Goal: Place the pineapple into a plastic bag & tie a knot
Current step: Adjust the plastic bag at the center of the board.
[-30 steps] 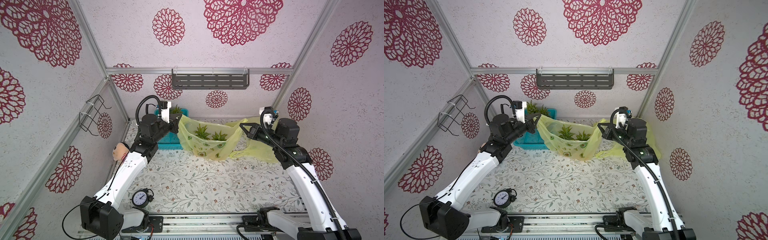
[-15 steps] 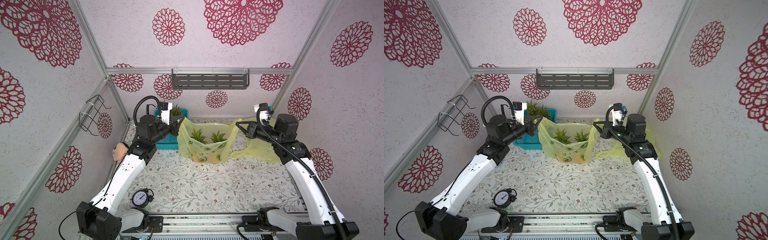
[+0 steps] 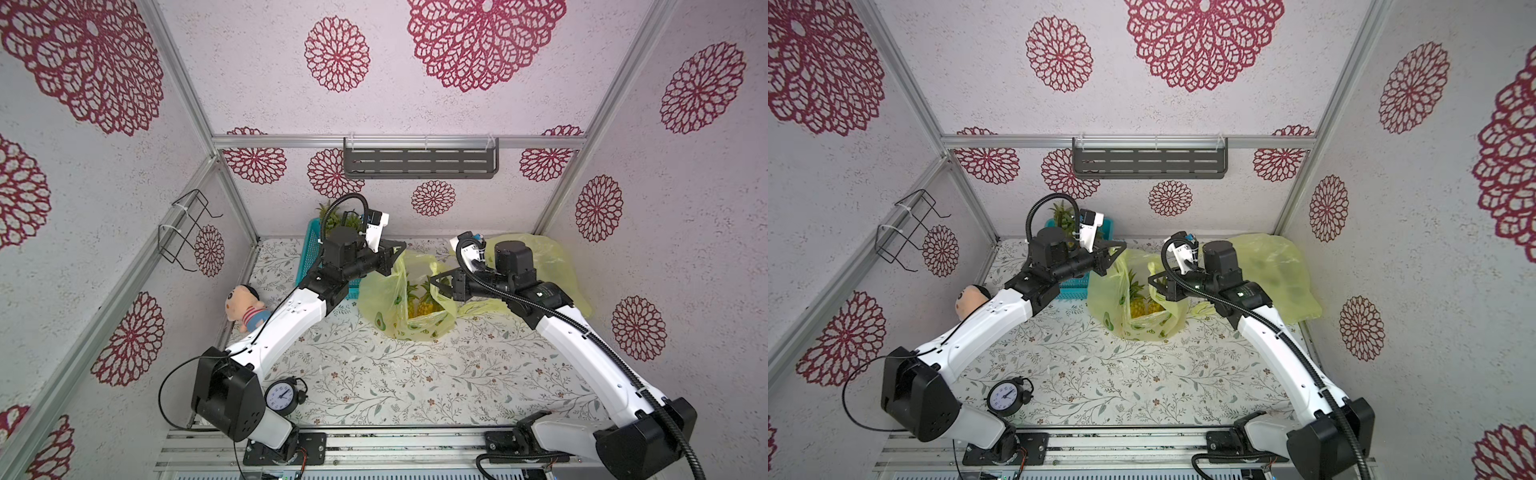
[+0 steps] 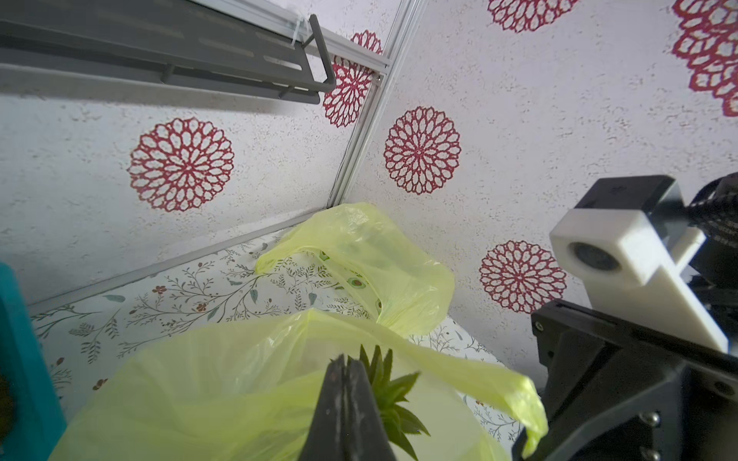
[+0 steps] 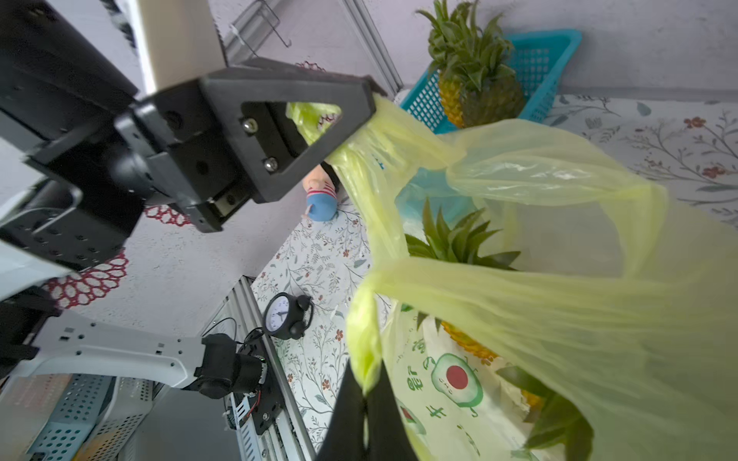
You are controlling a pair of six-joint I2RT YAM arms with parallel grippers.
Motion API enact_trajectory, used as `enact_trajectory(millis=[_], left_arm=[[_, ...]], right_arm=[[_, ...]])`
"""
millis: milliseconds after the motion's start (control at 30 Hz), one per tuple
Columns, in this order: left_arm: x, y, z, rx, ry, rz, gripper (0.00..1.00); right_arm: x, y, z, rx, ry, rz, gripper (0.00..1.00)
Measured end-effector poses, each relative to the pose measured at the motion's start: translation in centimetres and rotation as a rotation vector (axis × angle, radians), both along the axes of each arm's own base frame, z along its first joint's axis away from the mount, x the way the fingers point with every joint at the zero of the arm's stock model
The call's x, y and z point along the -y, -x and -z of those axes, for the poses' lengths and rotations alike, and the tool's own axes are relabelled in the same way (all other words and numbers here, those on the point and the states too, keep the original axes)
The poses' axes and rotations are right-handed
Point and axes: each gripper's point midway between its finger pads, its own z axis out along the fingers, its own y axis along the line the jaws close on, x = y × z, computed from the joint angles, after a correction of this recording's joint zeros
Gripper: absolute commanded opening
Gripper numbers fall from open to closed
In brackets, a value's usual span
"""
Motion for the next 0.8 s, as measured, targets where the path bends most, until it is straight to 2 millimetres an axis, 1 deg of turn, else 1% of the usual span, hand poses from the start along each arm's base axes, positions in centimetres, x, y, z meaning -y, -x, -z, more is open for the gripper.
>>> enact_trajectory(millis=[67,133,200,267,333,433,533,667,733,800], left_arm=[[0.2,-0.3,0.3,-0.009,-0.002,-0.004,0.0],[0.2,-0.4,0.3,-0.008,-0.003,-0.008,0.0],[0.1,-0.5,0.1,-0.003,-0.002,-0.014,0.0],[0.0,-0.6,0.2,0.002,-0.007,-0.02,0.0],[-0.1,-0.6,0.2,0.005,-0.012,-0.025,0.0],[-0.3,-0.6,-0.2,0.017,-0.015,-0.034,0.0],[-0.6,-0.4,-0.8,0.033,-0.015,-0.046,0.0],[-0.9,-0.3,-1.3,0.049,-0.014,-0.059,0.0],[-1.1,-0.3,-1.5,0.054,-0.016,-0.067,0.0],[-1.2,-0.3,-1.7,0.059,-0.016,-0.07,0.0]], right_arm=[[0.5,-0.3,0.7,-0.01,0.031,0.03,0.15],[1.1,-0.4,0.8,-0.003,0.053,0.055,0.3],[2.0,-0.3,0.3,0.019,0.07,0.086,0.42],[3.7,-0.3,-0.8,0.058,0.073,0.138,0.53],[5.4,-0.3,-2.2,0.099,0.067,0.199,0.56],[7.7,-0.5,-4.1,0.159,0.056,0.29,0.57],[9.1,-1.5,-4.9,0.181,0.047,0.377,0.57],[10.2,-4.2,-4.5,0.156,0.056,0.483,0.57],[10.2,-5.9,-4.5,0.148,0.064,0.503,0.54],[9.6,-7.5,-4.7,0.142,0.067,0.492,0.52]])
